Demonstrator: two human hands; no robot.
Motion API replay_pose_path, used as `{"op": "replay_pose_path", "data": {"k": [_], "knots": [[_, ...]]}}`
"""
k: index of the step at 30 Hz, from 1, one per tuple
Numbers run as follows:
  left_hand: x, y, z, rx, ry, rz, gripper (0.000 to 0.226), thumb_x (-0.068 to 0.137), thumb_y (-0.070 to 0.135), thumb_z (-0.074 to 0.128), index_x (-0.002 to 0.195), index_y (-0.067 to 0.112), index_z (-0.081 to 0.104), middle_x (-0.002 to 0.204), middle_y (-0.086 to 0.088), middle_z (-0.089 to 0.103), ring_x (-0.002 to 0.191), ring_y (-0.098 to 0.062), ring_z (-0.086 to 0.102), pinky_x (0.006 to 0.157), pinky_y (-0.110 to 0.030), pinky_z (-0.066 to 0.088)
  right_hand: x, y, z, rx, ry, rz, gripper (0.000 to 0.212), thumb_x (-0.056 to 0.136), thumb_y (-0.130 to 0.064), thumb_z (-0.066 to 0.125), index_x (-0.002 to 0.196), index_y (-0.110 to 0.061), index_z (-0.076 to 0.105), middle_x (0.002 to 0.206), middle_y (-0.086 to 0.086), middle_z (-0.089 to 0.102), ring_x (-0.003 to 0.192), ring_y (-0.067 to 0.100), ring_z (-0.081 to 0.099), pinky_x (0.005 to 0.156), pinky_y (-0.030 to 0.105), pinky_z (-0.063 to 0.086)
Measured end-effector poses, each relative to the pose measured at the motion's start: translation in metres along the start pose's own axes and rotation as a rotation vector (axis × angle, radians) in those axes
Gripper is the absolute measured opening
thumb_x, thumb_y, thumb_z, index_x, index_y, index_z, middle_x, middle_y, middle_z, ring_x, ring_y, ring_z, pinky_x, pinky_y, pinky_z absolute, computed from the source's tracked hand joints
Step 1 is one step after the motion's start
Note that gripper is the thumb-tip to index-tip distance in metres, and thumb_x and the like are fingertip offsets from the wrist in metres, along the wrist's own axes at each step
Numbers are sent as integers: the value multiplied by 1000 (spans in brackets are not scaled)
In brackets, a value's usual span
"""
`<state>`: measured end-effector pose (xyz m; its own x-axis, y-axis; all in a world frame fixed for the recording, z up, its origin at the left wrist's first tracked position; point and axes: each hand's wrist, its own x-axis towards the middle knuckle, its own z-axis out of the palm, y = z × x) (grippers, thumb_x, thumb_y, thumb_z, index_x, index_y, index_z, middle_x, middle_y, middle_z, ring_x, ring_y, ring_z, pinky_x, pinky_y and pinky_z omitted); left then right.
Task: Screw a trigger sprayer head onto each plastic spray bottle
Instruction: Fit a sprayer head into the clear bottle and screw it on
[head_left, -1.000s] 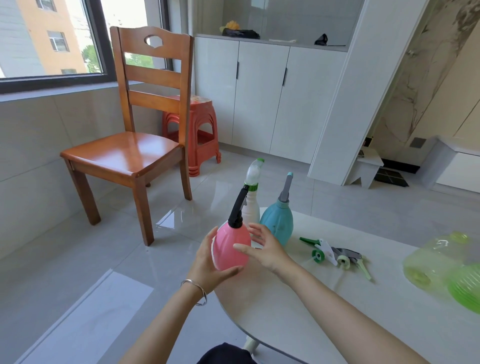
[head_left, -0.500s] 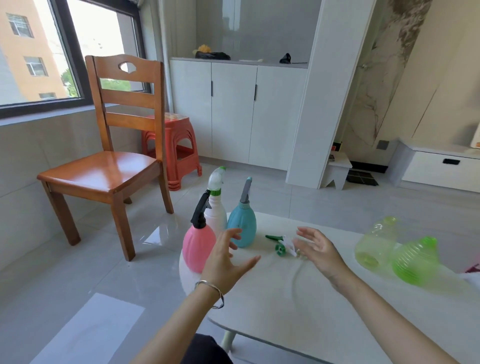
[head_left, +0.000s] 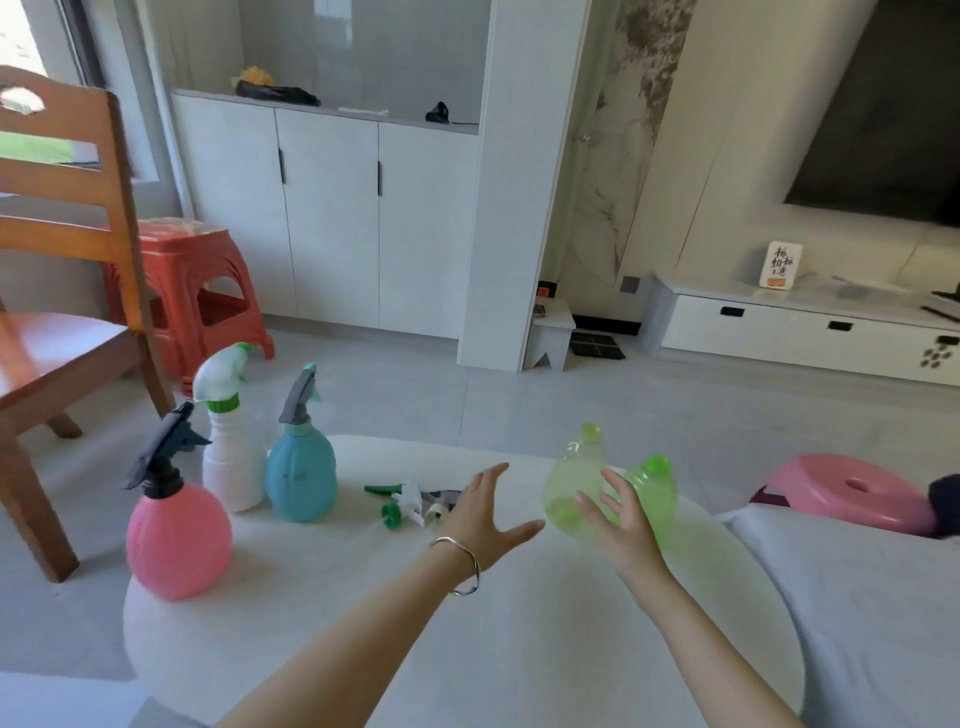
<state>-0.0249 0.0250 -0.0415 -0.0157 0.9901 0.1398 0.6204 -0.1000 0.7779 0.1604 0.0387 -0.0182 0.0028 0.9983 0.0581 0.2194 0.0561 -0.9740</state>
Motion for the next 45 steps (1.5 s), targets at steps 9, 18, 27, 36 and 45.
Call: {"op": "replay_pose_path", "data": {"k": [9,18,27,36,45], "knots": [[63,27,54,-94,-111,-31,92,77,38,72,147,16,17,152,-4,27,139,-21,29,114,-35,28,31,25,-2,79,-74,122,58,92,-39,52,144,-28,29,150,-1,37,138,12,33,110,29,27],[83,26,69,-211,-62,-128,76,81,31,70,143,20,28,136,-7,31,127,-21,40,102,-22,32,35,29,-4,142,-103,133,55,94,-42,46,145,-27,31,150,-11,34,135,5,33,116,37,27],[50,22,-10,-305,117,53,64,73,35,77,120,29,35,121,0,52,112,-11,51,92,-25,41,21,-13,19,162,-167,4,41,92,-44,44,130,-30,50,136,-13,52,126,5,49,111,32,34],[-19,-39,-118,-221,297,-22,62,71,39,76,120,36,37,115,-1,55,106,-3,53,82,-8,35,12,-1,93,-24,-201,295,52,83,-42,66,124,-13,51,117,-2,52,101,11,50,83,23,36],[-51,-67,-142,-260,310,-57,65,62,50,72,116,38,38,118,5,53,112,-5,51,88,-19,39,32,13,162,-304,-160,457,77,59,-61,73,118,-12,59,116,7,63,108,27,61,84,31,50]]}}
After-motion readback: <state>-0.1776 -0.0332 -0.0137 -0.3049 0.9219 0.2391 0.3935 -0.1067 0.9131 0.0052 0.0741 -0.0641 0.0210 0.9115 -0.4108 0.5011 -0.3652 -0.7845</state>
